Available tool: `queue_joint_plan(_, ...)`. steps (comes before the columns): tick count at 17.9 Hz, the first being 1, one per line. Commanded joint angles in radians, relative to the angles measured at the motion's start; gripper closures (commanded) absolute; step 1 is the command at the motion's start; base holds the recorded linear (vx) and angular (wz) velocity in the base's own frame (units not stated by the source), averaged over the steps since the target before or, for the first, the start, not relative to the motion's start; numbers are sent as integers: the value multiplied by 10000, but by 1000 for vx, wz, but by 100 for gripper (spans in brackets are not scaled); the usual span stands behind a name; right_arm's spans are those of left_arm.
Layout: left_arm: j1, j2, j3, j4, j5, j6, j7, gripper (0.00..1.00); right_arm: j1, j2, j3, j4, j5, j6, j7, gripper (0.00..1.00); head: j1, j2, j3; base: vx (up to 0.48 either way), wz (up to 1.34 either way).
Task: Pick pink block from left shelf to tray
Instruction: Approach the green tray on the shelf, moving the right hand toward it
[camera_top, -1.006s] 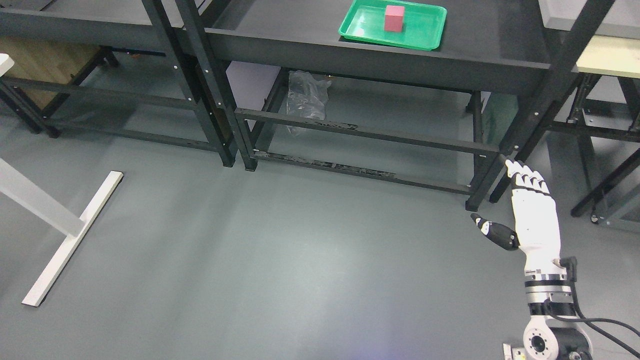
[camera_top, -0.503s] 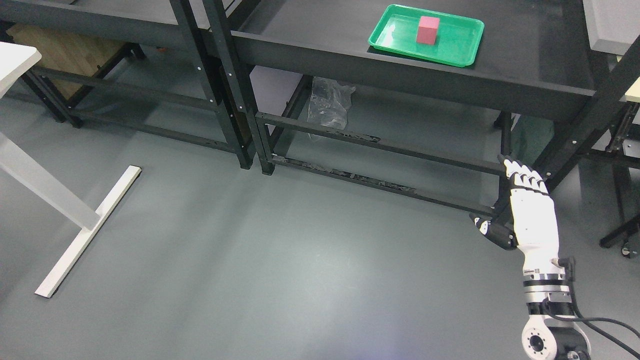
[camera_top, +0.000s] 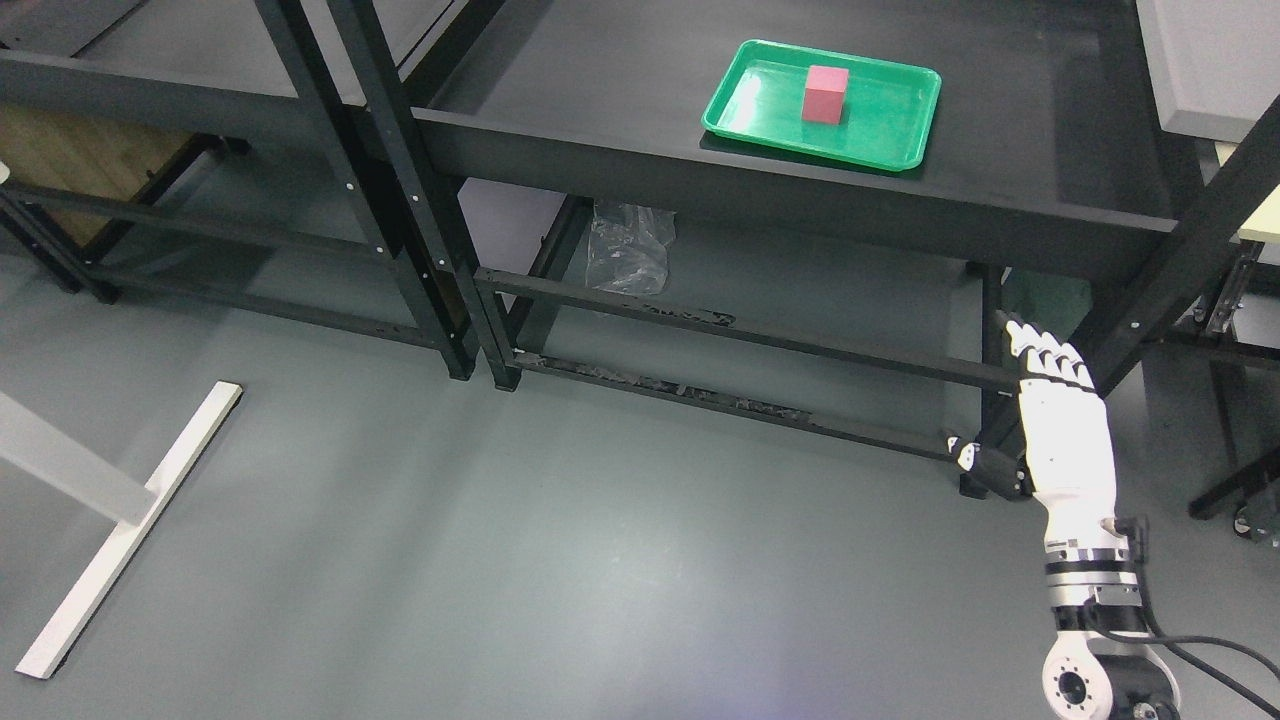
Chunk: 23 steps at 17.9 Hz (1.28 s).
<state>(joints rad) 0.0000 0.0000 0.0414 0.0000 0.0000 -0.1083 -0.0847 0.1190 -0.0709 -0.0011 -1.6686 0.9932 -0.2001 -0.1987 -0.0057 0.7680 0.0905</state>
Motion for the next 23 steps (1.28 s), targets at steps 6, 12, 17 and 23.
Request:
queue_joint_plan(6, -230, 175, 0, -175, -15, -6, 3, 0, 37, 3, -128, 12, -7, 6, 8, 1, 0, 0, 0, 225, -56)
queue_joint_plan(12, -230, 175, 0, -175, -15, -6, 3, 0, 22, 18, -128, 27, -7, 6, 8, 1, 0, 0, 0, 242, -11)
queue_joint_plan(17, -230, 175, 0, -175, -15, -6, 3, 0, -8, 18, -112, 27, -7, 6, 39, 1, 0, 0, 0, 241, 104)
queue_joint_plan(23, -230, 175, 0, -175, -15, -6, 3, 0, -9, 34, -112, 43, -314, 6, 146, 1, 0, 0, 0, 215, 130)
